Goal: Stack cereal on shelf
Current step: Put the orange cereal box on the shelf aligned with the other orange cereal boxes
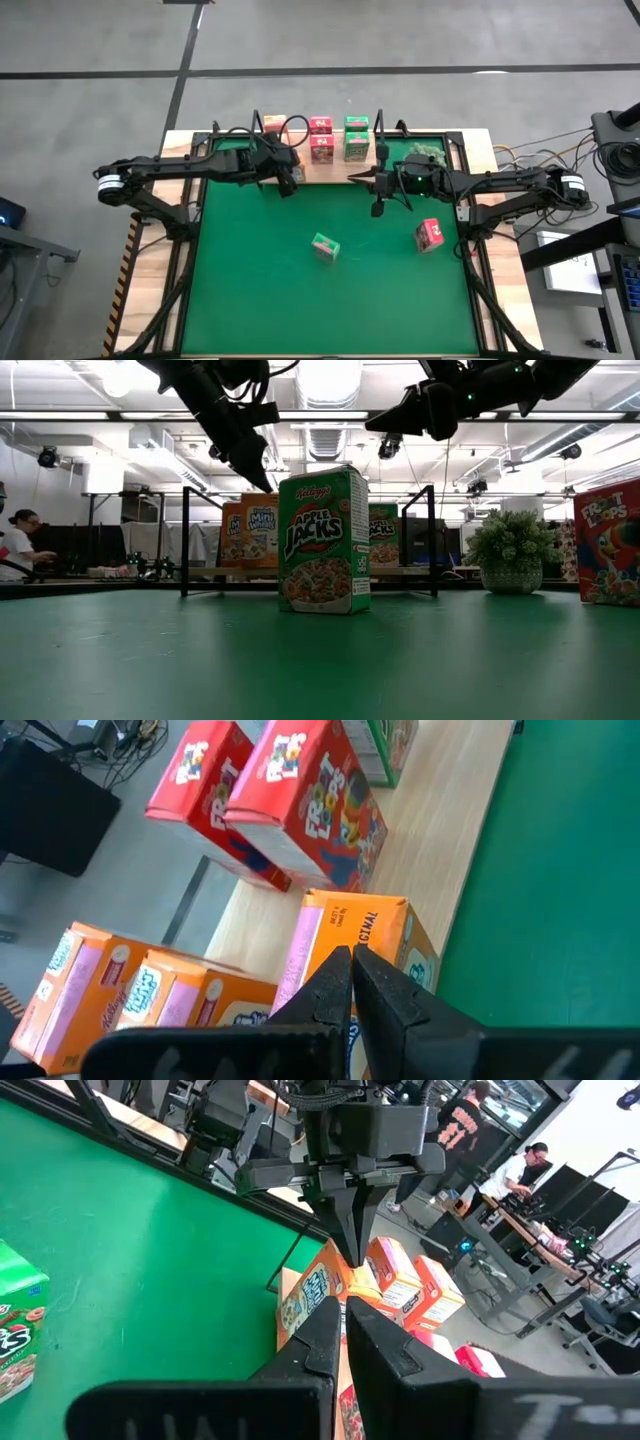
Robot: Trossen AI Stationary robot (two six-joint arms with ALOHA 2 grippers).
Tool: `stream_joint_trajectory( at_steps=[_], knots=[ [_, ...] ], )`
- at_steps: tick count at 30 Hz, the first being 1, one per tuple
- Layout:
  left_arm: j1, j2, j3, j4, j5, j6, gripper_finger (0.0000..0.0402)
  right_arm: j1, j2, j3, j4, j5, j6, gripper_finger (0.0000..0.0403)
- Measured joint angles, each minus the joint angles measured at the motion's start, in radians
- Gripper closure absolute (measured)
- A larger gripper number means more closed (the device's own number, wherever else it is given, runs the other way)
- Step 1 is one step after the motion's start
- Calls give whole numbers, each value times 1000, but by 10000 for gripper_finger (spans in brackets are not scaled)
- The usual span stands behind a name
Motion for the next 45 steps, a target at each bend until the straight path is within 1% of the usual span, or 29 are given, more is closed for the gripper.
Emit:
stream_joint_trajectory(
  at_steps=[10, 15, 28, 36, 45],
  knots=[
    [0, -2, 0, -61, -10, -18, 402, 0, 0, 0, -1, 1, 0, 390],
    [0, -7, 0, -99, -65, -19, 402, 0, 0, 0, -2, 1, 0, 390],
    [0, -53, -1, -201, -62, -17, 402, 0, 0, 0, -6, 1, 0, 390],
    [0, -68, -1, -233, -60, 96, 402, 0, 0, 0, -6, 2, 0, 390],
    [0, -69, -1, -225, -60, 106, 402, 0, 0, 0, -6, 2, 0, 390]
  ],
)
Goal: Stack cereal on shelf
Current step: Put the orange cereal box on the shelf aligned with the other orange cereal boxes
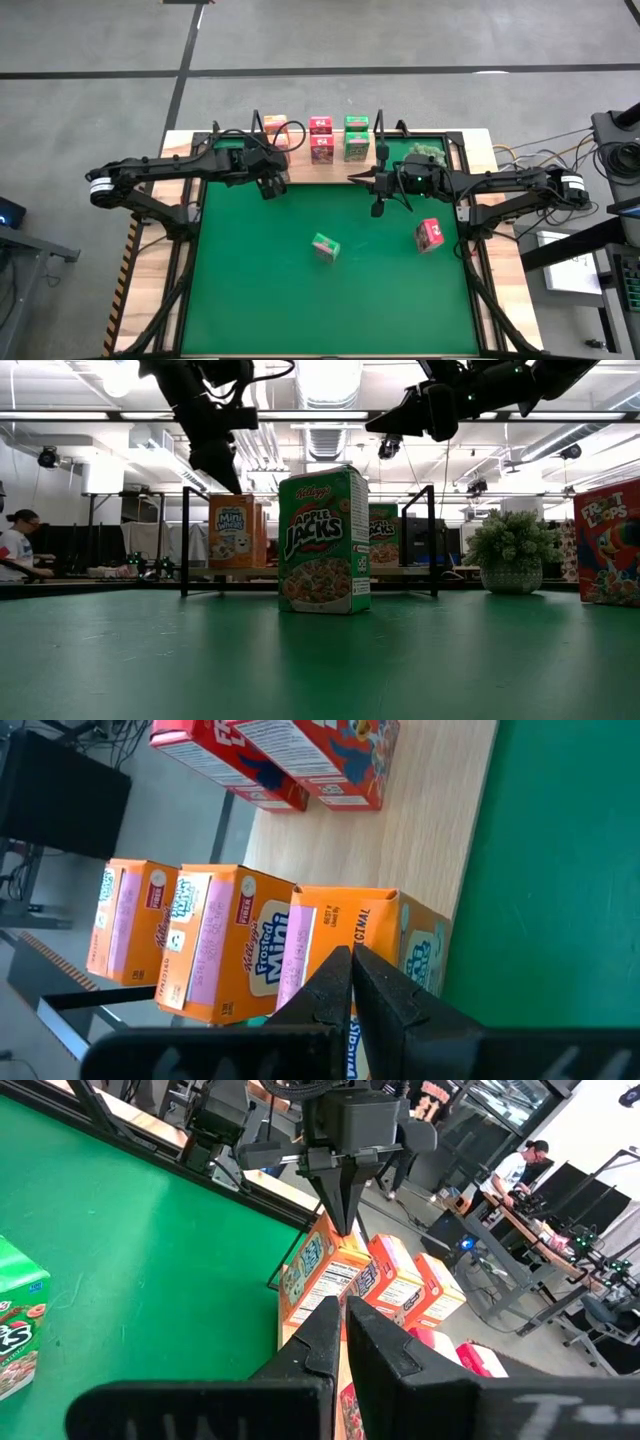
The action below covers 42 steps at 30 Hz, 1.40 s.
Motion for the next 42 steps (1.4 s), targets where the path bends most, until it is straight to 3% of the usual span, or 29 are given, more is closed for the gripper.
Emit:
stream_joint_trajectory(
  at_steps=[27, 30, 35, 42],
  knots=[
    [-2, -50, 33, 4, 1, -12, 402, 0, 0, 0, 0, 1, 0, 390],
    [-15, -56, 60, -24, 47, -66, 402, 0, 0, 0, 0, 1, 0, 390],
    [-56, -56, 53, -33, 233, -98, 402, 0, 0, 0, 0, 1, -2, 390],
    [-98, -54, -38, -13, 238, -148, 402, 0, 0, 0, 0, 1, -2, 390]
  ],
)
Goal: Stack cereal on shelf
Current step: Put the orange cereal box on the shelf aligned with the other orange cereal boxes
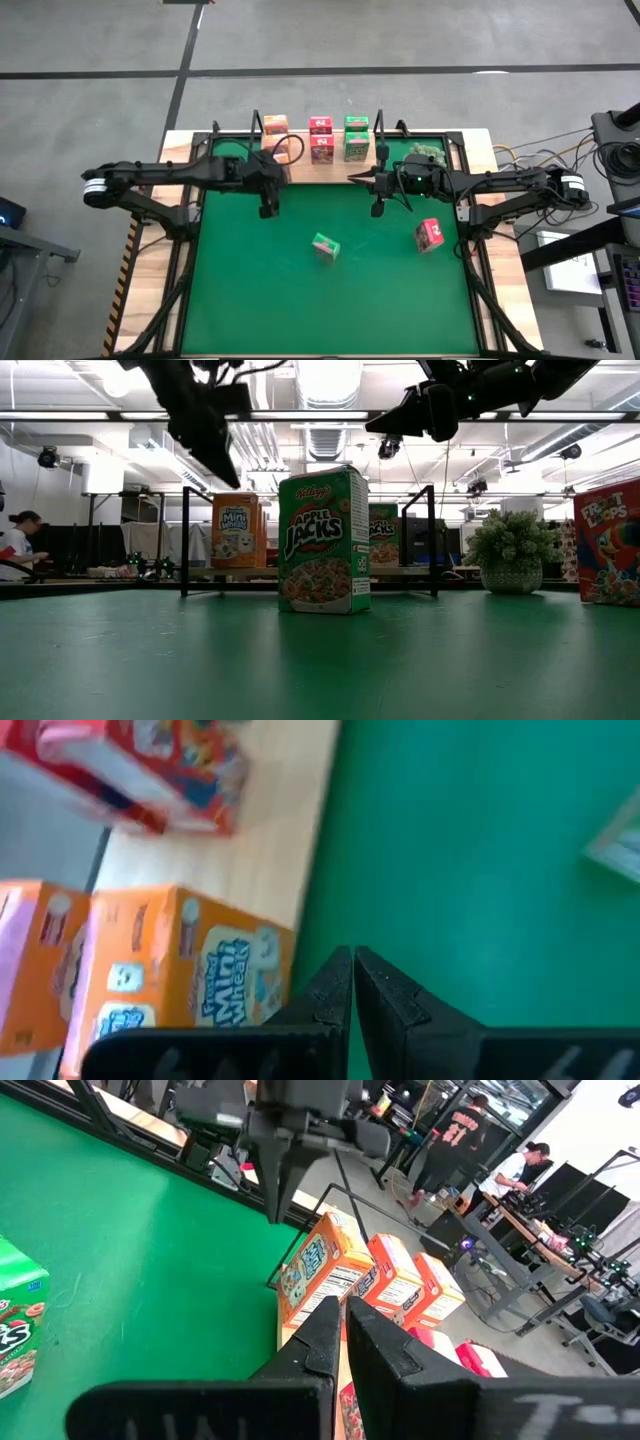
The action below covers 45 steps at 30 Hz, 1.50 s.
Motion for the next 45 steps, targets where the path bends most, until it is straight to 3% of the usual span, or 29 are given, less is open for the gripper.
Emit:
stream_joint_trajectory(
  at_steps=[5, 16, 45],
  knots=[
    [0, 15, -50, 29, -136, -30, 402, 0, 0, 0, 0, 0, 0, 390],
    [7, 85, -59, 66, -281, -29, 402, 0, 0, 0, 0, 1, 0, 390],
    [45, 121, -61, 64, -285, 103, 402, 0, 0, 0, 0, 2, 0, 390]
  ],
)
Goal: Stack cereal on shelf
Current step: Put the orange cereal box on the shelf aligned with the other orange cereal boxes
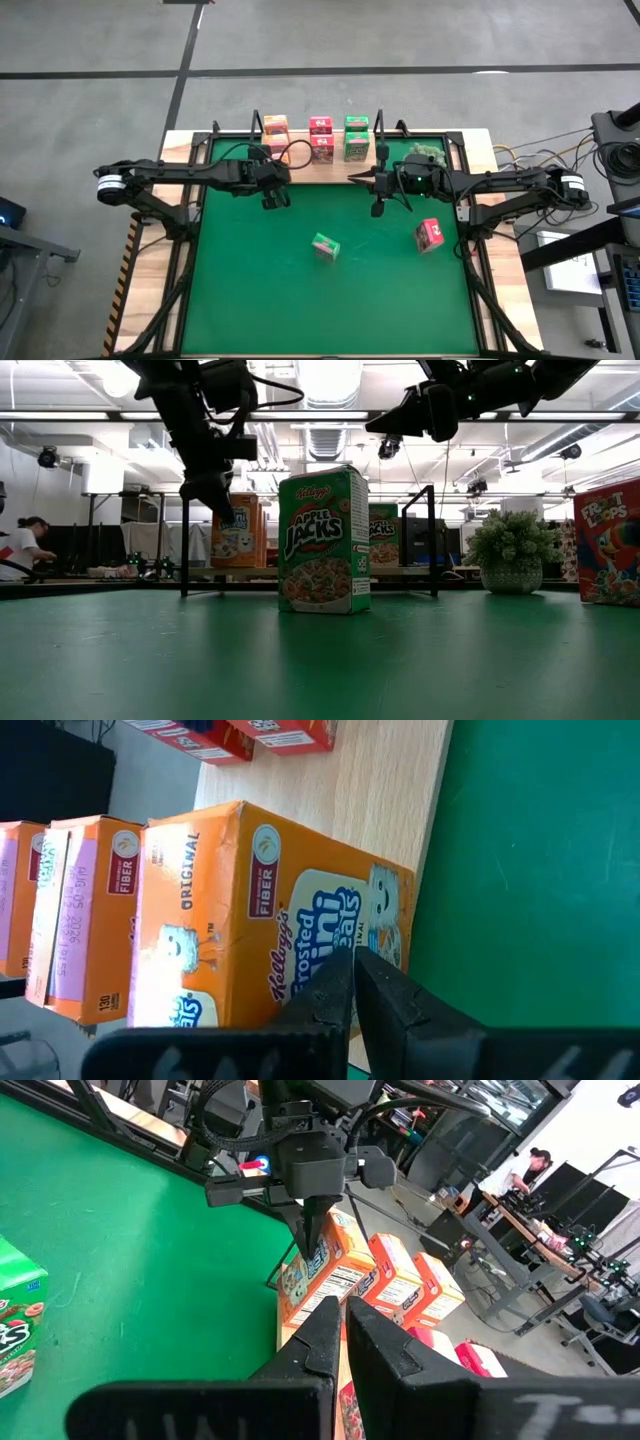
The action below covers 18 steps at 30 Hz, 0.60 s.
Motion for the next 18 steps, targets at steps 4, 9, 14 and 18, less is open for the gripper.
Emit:
stream_joint_trajectory(
  at_steps=[4, 9, 14, 18],
  knots=[
    [0, 0, 0, -3, 0, -22, 402, 0, 0, 0, 0, 0, 0, 390],
    [4, 0, -35, -2, -34, -21, 402, 0, 0, 0, 0, 0, 0, 390],
    [7, 0, -54, 18, -49, -32, 402, 0, 0, 0, 0, 0, 0, 390],
    [6, 0, -54, 41, -47, -37, 402, 0, 0, 0, -1, 0, 0, 390]
  ],
)
